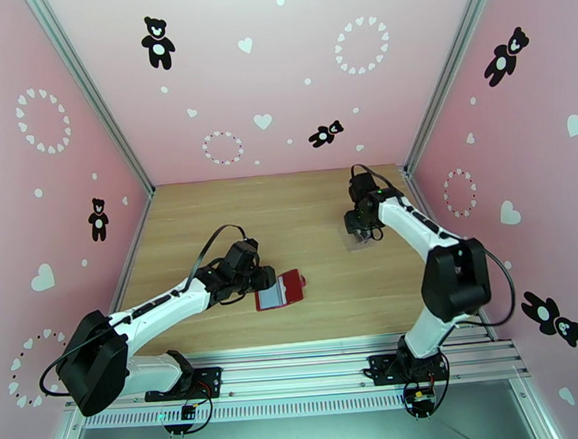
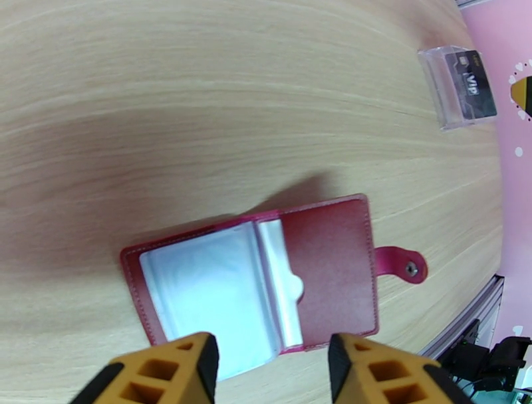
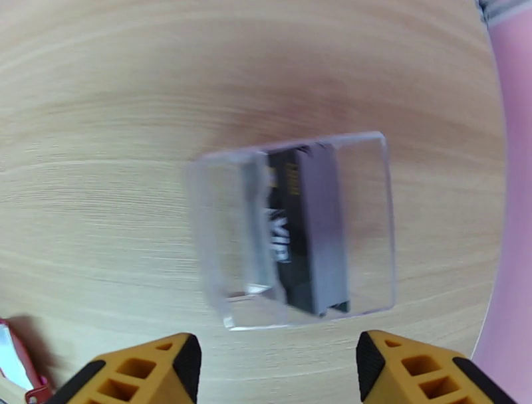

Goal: Put the credit cards into the card holder

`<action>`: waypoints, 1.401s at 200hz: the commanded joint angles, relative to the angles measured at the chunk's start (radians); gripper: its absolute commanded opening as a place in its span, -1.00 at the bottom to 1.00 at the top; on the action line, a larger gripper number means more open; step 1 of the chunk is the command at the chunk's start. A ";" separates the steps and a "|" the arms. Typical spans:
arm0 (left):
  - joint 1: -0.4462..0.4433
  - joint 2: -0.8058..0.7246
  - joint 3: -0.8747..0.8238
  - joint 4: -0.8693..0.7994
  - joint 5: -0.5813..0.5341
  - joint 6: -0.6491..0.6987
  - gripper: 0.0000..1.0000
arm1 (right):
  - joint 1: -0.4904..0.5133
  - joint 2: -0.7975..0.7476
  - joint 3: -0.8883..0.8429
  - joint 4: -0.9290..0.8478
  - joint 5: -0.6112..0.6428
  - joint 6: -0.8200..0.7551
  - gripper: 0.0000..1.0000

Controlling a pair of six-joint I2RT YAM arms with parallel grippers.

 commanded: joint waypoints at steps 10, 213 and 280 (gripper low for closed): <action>0.012 -0.025 -0.018 -0.018 -0.006 0.002 0.00 | -0.054 0.075 0.101 -0.084 0.001 -0.054 0.33; 0.027 -0.009 -0.018 -0.028 -0.004 0.010 0.01 | -0.057 0.246 0.242 -0.145 -0.124 -0.049 0.62; 0.027 -0.012 -0.024 -0.019 -0.004 0.007 0.00 | -0.058 0.251 0.281 -0.161 -0.011 -0.063 0.72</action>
